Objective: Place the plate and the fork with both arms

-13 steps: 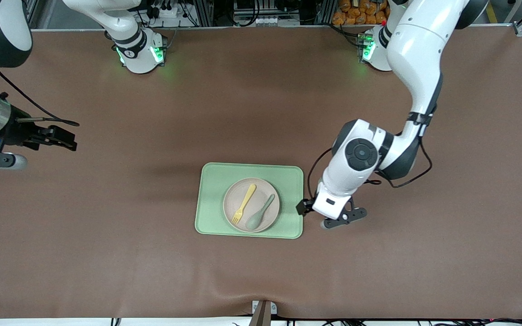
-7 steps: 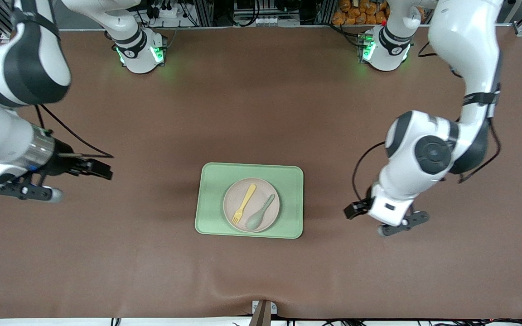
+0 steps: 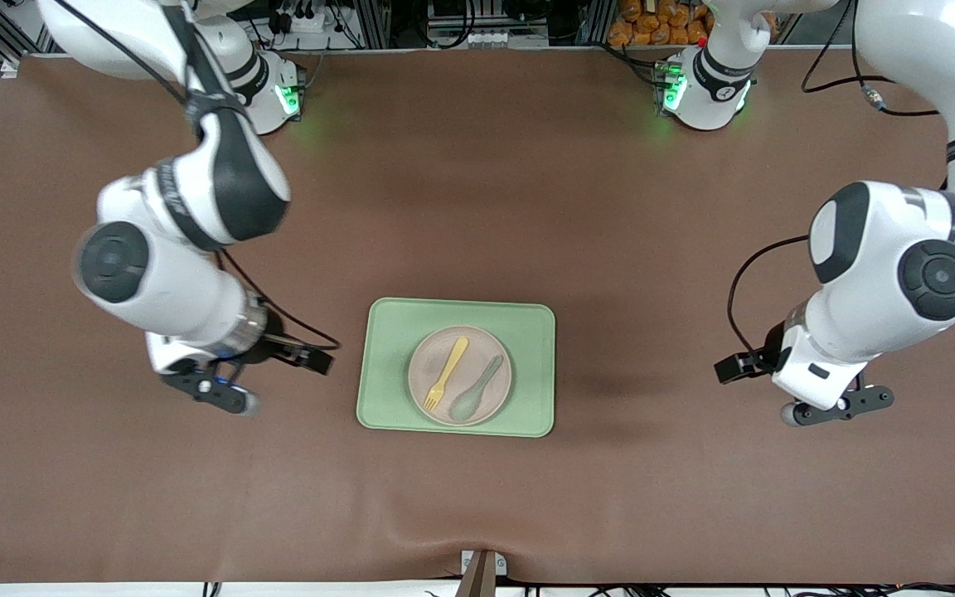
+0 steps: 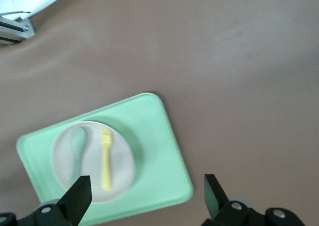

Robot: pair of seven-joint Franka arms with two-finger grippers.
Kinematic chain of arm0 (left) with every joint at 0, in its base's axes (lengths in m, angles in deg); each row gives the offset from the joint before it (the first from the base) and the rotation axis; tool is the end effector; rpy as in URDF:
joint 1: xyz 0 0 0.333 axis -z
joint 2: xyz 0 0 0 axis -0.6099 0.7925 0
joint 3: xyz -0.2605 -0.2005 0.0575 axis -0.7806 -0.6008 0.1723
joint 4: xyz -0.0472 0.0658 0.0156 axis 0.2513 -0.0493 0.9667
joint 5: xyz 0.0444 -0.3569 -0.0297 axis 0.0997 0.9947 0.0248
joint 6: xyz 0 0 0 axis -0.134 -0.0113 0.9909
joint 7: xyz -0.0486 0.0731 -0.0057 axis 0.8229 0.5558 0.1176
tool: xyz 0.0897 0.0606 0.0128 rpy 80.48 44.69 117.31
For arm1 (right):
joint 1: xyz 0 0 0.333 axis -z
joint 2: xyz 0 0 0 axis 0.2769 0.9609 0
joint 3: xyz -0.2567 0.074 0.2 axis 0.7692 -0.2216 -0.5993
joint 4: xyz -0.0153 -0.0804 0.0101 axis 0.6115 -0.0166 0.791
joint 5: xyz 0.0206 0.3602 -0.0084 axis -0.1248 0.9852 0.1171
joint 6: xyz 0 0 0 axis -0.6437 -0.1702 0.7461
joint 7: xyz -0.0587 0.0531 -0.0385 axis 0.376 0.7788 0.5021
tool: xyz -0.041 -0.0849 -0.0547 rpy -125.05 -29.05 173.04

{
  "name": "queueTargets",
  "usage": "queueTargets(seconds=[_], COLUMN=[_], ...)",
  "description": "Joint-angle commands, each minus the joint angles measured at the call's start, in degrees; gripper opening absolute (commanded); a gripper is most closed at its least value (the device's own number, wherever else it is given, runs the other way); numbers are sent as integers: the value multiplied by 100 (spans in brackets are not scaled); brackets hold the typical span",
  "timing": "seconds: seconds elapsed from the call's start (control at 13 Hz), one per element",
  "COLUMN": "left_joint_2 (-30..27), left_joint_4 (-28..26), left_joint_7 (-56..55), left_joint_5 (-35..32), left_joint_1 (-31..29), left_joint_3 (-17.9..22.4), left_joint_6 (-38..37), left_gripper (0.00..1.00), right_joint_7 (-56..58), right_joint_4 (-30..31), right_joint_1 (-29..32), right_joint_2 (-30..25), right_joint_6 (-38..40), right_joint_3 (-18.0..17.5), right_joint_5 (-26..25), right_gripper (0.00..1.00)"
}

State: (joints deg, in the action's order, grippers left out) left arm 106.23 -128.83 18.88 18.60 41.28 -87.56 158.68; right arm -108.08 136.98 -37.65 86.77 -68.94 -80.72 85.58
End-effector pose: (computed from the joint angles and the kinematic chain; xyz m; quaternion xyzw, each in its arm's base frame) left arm 0.6601 -0.1199 0.4669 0.9962 0.0861 0.0117 0.0054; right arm 0.6591 0.2663 0.4644 -0.9753 0.2094 -0.0030 0.0698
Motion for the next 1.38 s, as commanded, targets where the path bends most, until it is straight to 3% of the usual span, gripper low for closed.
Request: queueTargets(seconds=[0.0, 0.38, 0.77, 1.3], left_joint_2=[-469, -1199, -1481, -1858], left_joint_4=[-110, -92, -92, -119], left_joint_7=[449, 1188, 1355, 1505], left_joint_5=[-142, -133, -124, -36], left_joint_1=[-193, -466, -483, -475], left_joint_3=[-49, -58, -85, -128], left_joint_6=[-424, -1136, -1469, -2411], left_gripper=[100, 100, 100, 100], right_joint_7=[-627, -1032, -1244, -1217], right_joint_4=[-526, -535, -596, -974], right_joint_1=[-346, -795, -1181, -1314], right_joint_2=[577, 1166, 1711, 2318], right_joint_6=[-349, -1080, -1563, -1310], right_joint_3=[51, 69, 112, 122], right_joint_5=[66, 57, 4, -260], right_gripper=[100, 97, 84, 66])
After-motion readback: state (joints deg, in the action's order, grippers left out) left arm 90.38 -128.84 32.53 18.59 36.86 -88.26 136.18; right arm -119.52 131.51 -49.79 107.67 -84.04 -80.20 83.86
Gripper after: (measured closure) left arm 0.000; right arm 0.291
